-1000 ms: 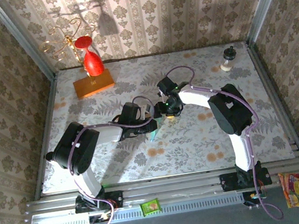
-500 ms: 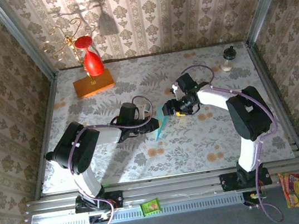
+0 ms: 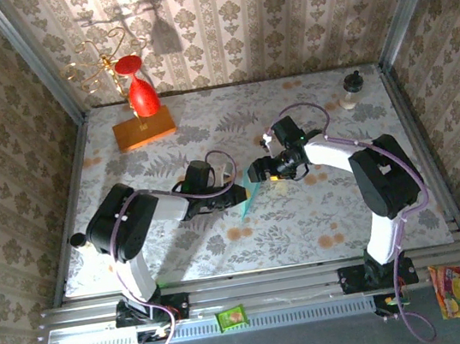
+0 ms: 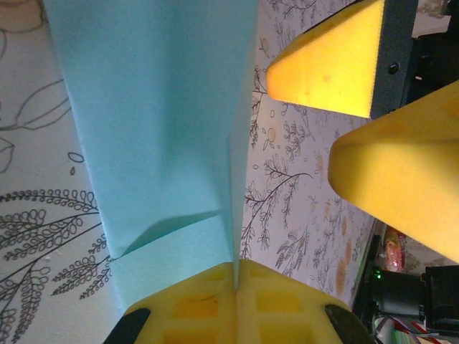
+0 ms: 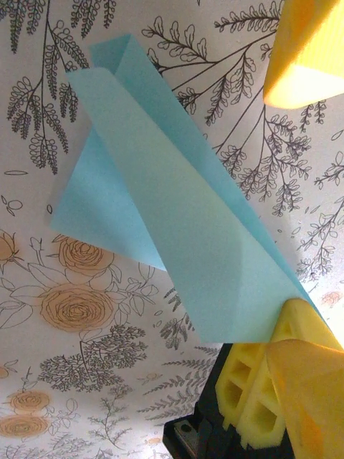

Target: Fold a paper plane with a square sheet of paper (pick it up from the middle)

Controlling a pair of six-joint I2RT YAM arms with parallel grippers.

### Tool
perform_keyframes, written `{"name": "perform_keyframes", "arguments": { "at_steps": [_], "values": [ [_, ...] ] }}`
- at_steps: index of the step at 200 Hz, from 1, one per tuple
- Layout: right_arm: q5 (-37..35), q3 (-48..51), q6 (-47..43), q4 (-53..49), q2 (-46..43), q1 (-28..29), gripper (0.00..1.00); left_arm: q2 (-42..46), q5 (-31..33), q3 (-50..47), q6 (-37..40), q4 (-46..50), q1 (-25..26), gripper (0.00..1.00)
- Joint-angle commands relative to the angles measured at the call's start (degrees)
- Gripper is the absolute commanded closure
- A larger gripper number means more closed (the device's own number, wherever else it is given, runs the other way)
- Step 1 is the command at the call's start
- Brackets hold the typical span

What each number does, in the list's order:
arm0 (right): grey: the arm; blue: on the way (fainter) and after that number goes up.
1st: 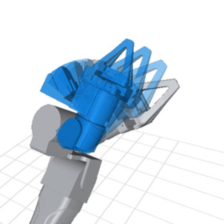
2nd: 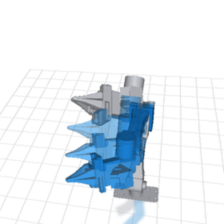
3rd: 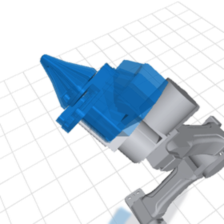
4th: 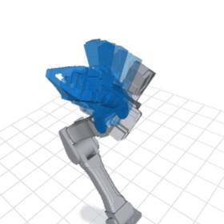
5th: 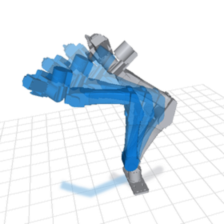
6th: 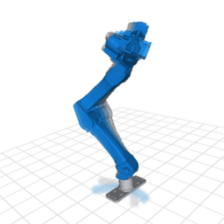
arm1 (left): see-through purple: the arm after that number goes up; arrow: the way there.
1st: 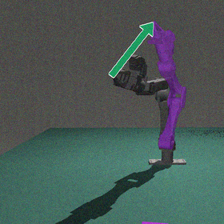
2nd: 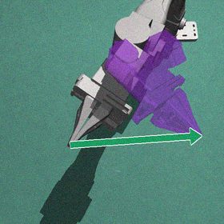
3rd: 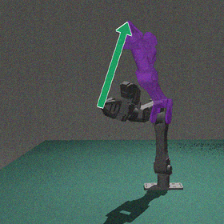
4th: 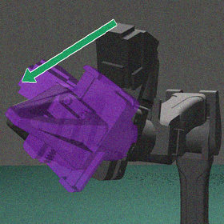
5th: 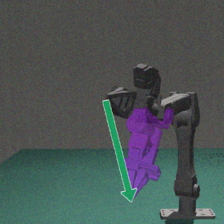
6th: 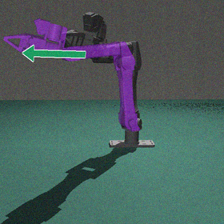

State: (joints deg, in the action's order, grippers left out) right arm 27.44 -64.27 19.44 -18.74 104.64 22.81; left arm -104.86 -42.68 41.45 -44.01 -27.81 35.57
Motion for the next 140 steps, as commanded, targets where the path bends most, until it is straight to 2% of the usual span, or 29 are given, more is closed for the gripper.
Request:
{"name": "perform_keyframes", "arguments": {
  "at_steps": [1,83,122,140],
  "values": [
    [-3.4,-1.2,-0.2,0.3,1.7,0.7,0.15,-1.1,-2.3,1.7,-1.7,-1.3,-0.2,1.0],
    [-9.9,-5.6,-0.5,-3.5,7.4,2.5,0.18,-3.1,-3.0,3.1,-2.1,-0.8,-0.5,1.0],
    [-15.2,-7.7,0.8,-7.5,10.0,3.5,0.21,-3.1,-2.3,2.9,-2.3,-0.8,-0.7,1.0],
    [-18.1,-8.7,1.5,-9.7,11.1,4.1,0.22,-2.6,-1.9,2.4,-2.5,-1.0,-0.6,0.93]
  ]
}}
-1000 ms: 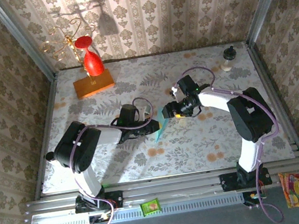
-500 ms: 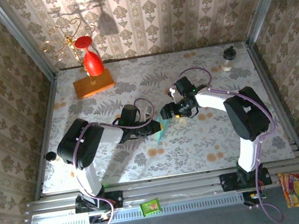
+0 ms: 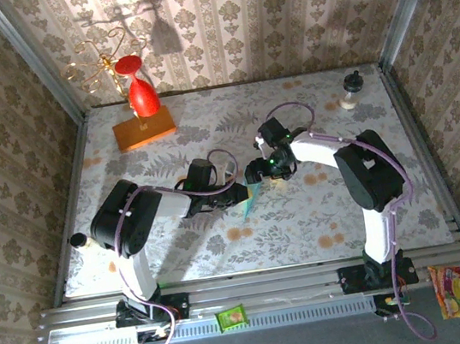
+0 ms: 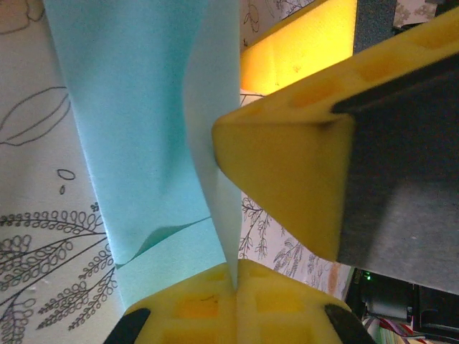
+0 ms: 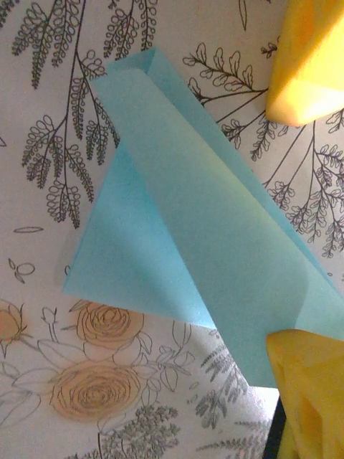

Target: Fold a paper plane with a square sheet of paper (pick it up from the middle)

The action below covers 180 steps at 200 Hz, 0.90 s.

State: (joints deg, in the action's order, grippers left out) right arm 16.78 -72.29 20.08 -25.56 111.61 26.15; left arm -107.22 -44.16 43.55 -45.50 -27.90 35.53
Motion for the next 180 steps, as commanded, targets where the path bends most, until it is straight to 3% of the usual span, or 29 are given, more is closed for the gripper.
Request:
{"name": "perform_keyframes", "arguments": {
  "at_steps": [1,32,71,100,135,180],
  "values": [
    [-7.5,-0.7,0.9,-3.0,4.2,0.7,0.22,-0.2,-0.4,0.2,-1.1,-0.9,-0.5,0.93],
    [-9.9,-1.6,2.2,-4.7,5.1,1.3,0.22,3.4,1.9,-1.9,-1.5,-0.3,-0.5,0.75],
    [-9.8,-2.1,3.3,-4.9,5.6,1.4,0.23,10.8,6.9,-4.6,-0.3,4.9,0.1,0.66],
    [-9.4,-2.2,3.9,-4.9,5.9,1.4,0.23,15.7,16.9,-3.4,3.6,15.7,2.7,0.57],
    [-9.0,-2.2,4.6,-4.6,6.2,1.3,0.23,16.9,24.1,-0.3,6.4,24.3,6.2,0.49],
    [-8.5,-2.4,5.1,-4.6,6.4,1.2,0.23,13.7,24.7,2.4,7.7,26.3,7.5,0.48]
  ]
}}
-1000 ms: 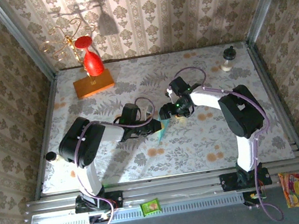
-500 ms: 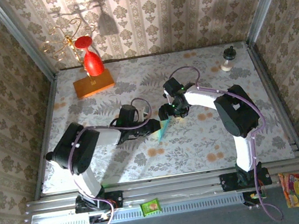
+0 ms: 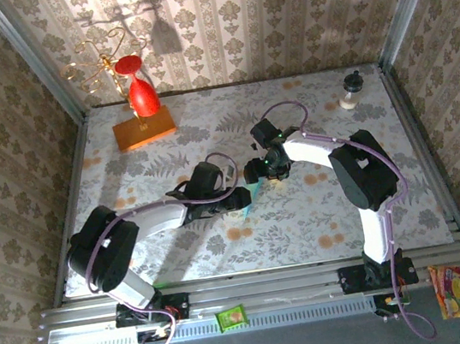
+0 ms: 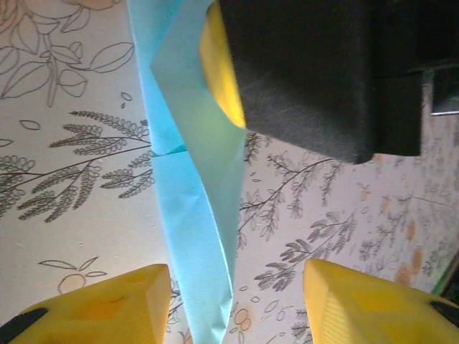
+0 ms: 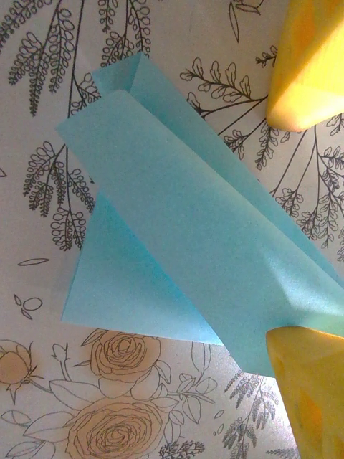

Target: Fold a paper plane with a square sheet of paper (pick it up from the middle)

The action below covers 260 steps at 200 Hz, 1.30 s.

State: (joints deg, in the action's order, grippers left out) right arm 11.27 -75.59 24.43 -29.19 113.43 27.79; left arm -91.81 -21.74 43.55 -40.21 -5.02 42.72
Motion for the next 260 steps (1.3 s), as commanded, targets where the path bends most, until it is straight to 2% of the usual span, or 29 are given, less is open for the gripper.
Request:
{"name": "perform_keyframes", "arguments": {
  "at_steps": [1,67,112,174,260],
  "values": [
    [-3.0,0.9,0.7,-1.0,4.6,-0.4,0.23,-1.7,2.2,2.5,2.4,3.4,0.3,0.48],
    [-2.7,0.7,1.0,-1.2,4.8,-0.5,0.24,-5.7,0.2,4.7,3.1,3.0,0.4,0.49],
    [-2.7,0.8,1.0,-1.3,4.8,-0.5,0.25,-7.2,0.5,5.6,3.4,3.6,0.3,0.54],
    [-2.6,1.1,1.0,-1.3,5.0,-0.7,0.26,-8.8,1.2,5.7,3.6,4.6,0.3,0.65],
    [-3.0,2.2,1.1,-1.2,4.9,-1.2,0.29,-9.3,1.9,5.7,4.1,5.2,0.2,0.7]
  ]
}}
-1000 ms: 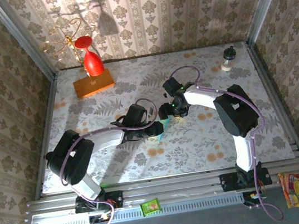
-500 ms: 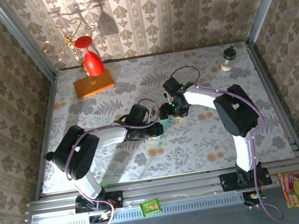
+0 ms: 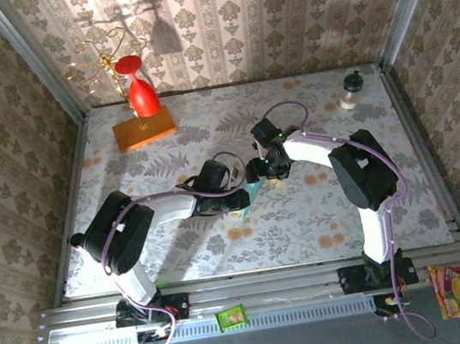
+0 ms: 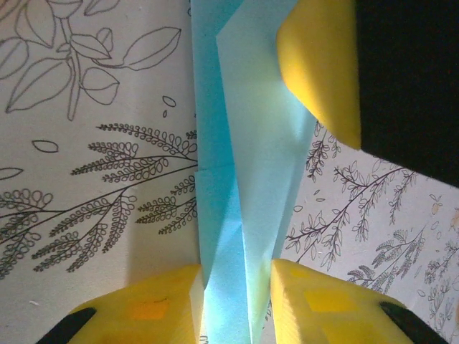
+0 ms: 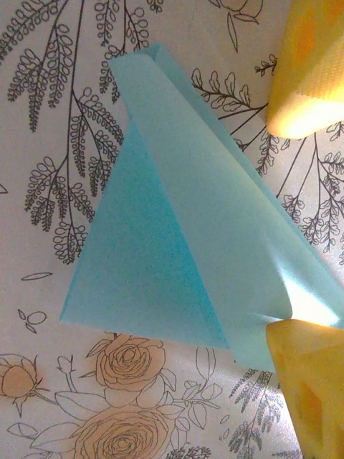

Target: Fold a paper plane with a square sheet of paper (pick it up from the middle)

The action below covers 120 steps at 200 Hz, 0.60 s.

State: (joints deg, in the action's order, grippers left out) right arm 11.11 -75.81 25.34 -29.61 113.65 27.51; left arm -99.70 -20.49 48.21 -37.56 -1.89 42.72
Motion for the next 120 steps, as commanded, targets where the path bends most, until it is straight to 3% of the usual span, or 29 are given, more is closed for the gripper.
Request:
{"name": "perform_keyframes", "arguments": {
  "at_steps": [1,120],
  "values": [
    [-2.9,2.4,0.2,-0.8,4.7,-0.9,0.29,-1.4,0.7,1.0,1.5,2.0,0.2,0.7],
    [-2.1,2.5,1.0,-0.8,2.7,-1.4,0.35,-3.7,0.1,1.4,2.1,2.5,0.1,0.77]
  ]
}}
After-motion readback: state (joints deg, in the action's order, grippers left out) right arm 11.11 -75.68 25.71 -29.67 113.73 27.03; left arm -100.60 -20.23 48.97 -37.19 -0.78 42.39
